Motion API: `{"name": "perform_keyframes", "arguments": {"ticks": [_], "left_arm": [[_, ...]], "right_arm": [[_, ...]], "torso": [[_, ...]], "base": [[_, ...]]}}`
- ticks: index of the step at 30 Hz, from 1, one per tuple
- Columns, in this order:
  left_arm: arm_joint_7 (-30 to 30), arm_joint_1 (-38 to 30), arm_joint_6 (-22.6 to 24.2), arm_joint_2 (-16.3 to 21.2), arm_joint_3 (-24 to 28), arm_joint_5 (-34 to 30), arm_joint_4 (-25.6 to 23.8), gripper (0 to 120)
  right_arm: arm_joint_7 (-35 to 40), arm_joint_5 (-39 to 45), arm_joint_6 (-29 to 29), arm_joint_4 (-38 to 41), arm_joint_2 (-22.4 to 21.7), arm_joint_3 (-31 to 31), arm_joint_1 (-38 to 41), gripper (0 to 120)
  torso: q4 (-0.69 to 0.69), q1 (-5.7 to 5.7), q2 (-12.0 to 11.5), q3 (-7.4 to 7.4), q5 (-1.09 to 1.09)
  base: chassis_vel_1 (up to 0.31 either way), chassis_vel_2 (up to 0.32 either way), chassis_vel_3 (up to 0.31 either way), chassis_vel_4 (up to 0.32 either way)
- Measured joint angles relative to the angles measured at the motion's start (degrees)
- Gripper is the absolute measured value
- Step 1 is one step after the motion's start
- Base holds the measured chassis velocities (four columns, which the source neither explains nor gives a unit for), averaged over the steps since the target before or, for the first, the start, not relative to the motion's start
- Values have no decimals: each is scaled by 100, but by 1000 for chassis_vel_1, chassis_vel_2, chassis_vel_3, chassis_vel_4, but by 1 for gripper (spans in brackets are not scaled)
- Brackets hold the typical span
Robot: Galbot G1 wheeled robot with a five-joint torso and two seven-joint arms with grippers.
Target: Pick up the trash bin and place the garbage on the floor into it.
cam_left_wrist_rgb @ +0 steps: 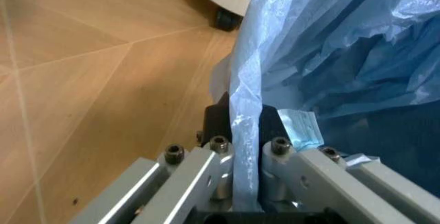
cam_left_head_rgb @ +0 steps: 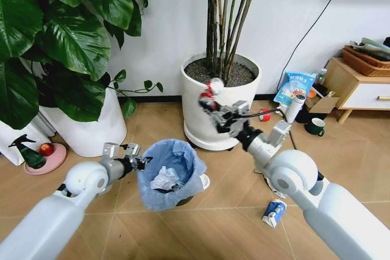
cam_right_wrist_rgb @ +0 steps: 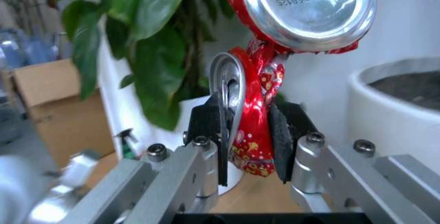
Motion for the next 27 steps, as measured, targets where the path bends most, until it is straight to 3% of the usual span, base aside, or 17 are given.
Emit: {"name": "perform_keyframes", "arguments": {"ticks": [12, 14, 17, 18, 19, 27], "left_arm": [[-75, -359, 27, -176, 274, -74, 118, 0], [-77, -316, 29, -148, 234, -75, 95, 0], [-77, -302, 29, -139, 215, -75, 86, 0], [-78, -254, 30, -111, 152, -77, 46, 0], [-78, -254, 30, -111, 152, -77, 46, 0], [-101, -132, 30, -115, 59, -70, -37, 0]], "right_arm": [[9, -480, -137, -253, 58, -721, -228, 15], [54, -534, -174, -283, 81, -790, -241, 25], [68, -552, -179, -297, 84, -809, -245, 28], [79, -610, -180, -350, 88, -848, -254, 38], [79, -610, -180, -350, 88, -848, -254, 38], [106, -655, -183, -463, 131, -885, -254, 71]], "torso": [[1, 0, 0, 0, 0], [1, 0, 0, 0, -1], [1, 0, 0, 0, -1], [2, -1, 0, -1, -1], [2, -1, 0, -1, -1], [1, -1, 0, -1, -1]], "base": [[0, 0, 0, 0], [0, 0, 0, 0], [0, 0, 0, 0], [0, 0, 0, 0], [0, 0, 0, 0], [0, 0, 0, 0]]}}
